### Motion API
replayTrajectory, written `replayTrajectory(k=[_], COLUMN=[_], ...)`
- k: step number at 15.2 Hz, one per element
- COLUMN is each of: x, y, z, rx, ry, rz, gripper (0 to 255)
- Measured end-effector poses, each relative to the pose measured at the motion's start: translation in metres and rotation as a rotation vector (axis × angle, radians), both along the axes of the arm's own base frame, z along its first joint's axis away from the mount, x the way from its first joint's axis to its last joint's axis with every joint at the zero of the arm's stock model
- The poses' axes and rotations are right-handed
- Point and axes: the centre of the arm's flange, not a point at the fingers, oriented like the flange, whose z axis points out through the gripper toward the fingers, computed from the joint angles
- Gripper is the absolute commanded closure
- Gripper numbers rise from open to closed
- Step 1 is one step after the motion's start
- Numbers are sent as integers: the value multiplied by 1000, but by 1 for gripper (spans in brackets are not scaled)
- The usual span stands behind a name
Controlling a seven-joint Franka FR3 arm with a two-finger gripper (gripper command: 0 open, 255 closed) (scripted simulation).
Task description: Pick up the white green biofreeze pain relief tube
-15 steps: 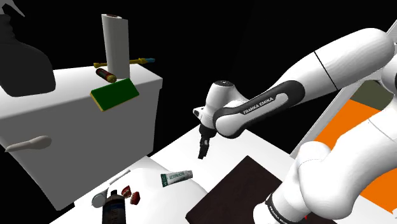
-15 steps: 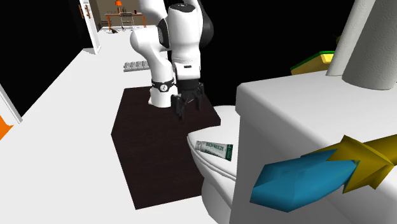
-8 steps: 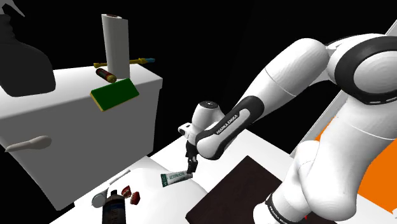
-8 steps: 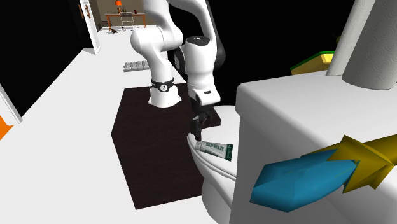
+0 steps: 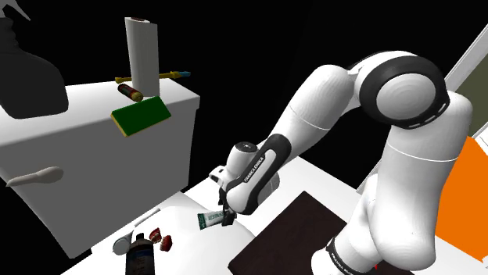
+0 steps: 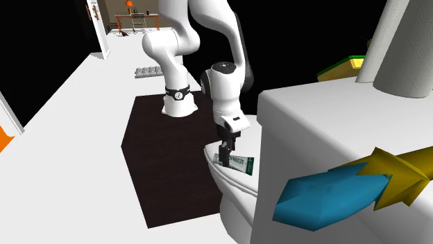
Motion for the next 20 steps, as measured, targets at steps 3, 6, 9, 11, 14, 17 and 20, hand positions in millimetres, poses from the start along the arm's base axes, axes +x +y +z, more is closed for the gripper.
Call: replayTrajectory(k=[3,6,9,11,14,17,20], x=[1,1,1,1,1,0,0], y=[1,2,2,2,2,2,1], z=[-14,-18,-19,-19,-18,-7,8], rx=[0,0,1,0,1,0,0], ry=[0,-1,-2,-2,-2,-1,-1], rz=[1,0,0,-1,0,1,1], gripper=[0,255,255,255,255,255,255])
